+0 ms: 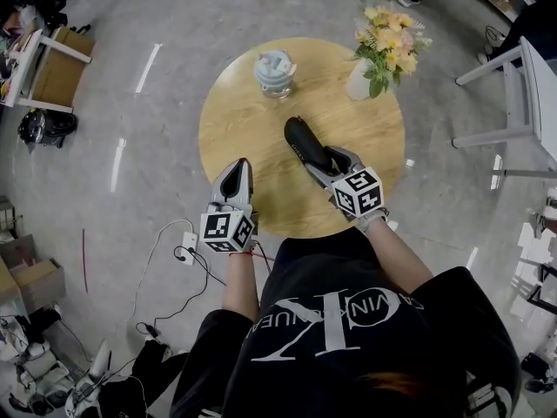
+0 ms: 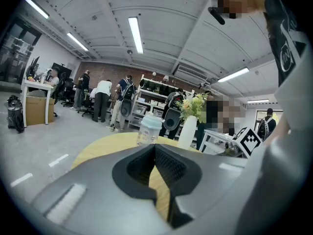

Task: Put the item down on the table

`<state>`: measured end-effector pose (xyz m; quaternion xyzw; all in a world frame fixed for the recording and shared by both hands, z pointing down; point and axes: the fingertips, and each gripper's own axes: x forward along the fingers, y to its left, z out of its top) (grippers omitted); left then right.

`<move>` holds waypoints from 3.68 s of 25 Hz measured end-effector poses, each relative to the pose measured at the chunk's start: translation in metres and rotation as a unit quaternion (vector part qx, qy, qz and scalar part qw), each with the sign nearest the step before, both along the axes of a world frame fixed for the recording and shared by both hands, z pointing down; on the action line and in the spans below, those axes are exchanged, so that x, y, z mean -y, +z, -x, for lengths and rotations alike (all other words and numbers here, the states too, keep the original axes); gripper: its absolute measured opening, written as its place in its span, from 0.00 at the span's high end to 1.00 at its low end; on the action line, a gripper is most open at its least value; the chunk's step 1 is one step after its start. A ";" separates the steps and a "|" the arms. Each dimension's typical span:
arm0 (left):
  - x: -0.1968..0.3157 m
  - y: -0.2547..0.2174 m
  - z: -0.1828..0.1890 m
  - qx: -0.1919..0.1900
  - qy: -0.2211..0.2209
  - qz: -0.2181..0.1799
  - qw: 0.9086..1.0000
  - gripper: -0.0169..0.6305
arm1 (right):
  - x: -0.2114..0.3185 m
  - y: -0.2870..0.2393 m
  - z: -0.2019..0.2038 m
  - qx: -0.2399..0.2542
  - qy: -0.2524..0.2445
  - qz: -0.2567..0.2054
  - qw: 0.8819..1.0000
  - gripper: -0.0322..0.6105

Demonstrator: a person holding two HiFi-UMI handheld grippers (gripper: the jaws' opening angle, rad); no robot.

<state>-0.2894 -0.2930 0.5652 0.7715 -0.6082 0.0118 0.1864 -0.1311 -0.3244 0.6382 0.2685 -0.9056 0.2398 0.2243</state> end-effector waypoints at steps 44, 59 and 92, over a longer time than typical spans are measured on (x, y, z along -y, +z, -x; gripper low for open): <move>0.023 -0.097 -0.016 0.015 0.019 -0.108 0.994 0.95 | 0.051 -0.166 -0.101 0.038 0.121 -0.233 0.964 0.90; 0.033 -0.133 -0.013 0.025 0.004 -0.148 0.989 0.95 | 0.062 -0.210 -0.100 0.054 0.114 -0.282 0.951 0.90; 0.031 -0.146 0.014 0.024 -0.024 -0.165 0.986 0.95 | 0.072 -0.239 -0.080 0.091 0.113 -0.305 0.941 0.90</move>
